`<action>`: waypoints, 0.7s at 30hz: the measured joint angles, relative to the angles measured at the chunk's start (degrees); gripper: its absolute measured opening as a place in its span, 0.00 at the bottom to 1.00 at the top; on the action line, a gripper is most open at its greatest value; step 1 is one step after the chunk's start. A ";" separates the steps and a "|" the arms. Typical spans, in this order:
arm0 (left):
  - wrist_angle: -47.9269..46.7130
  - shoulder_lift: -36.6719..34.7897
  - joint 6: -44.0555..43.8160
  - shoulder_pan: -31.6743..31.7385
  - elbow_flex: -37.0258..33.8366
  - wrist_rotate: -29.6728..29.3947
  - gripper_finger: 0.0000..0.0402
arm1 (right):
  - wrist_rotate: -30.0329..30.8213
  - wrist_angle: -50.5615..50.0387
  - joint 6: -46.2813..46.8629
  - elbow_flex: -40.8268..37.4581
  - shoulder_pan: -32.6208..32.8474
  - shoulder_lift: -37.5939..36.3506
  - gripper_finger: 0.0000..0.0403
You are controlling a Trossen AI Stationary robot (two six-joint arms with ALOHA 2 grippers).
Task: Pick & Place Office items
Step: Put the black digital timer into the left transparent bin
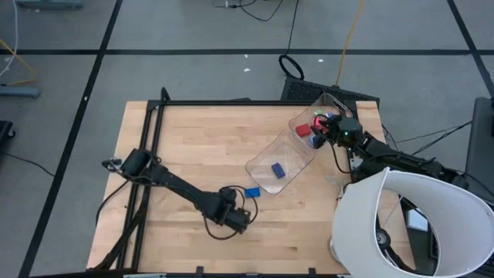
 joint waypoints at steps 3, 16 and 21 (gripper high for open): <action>-0.05 0.00 -0.21 0.80 0.00 -1.26 0.75 | 0.02 0.00 0.00 0.00 0.00 0.00 0.53; -3.34 2.73 -1.01 2.24 -0.02 1.13 0.75 | 0.02 -0.06 0.00 -0.02 0.02 0.02 0.53; -3.55 2.75 -0.39 2.26 -0.02 1.17 0.75 | 0.01 0.02 0.01 -0.02 0.00 0.00 0.53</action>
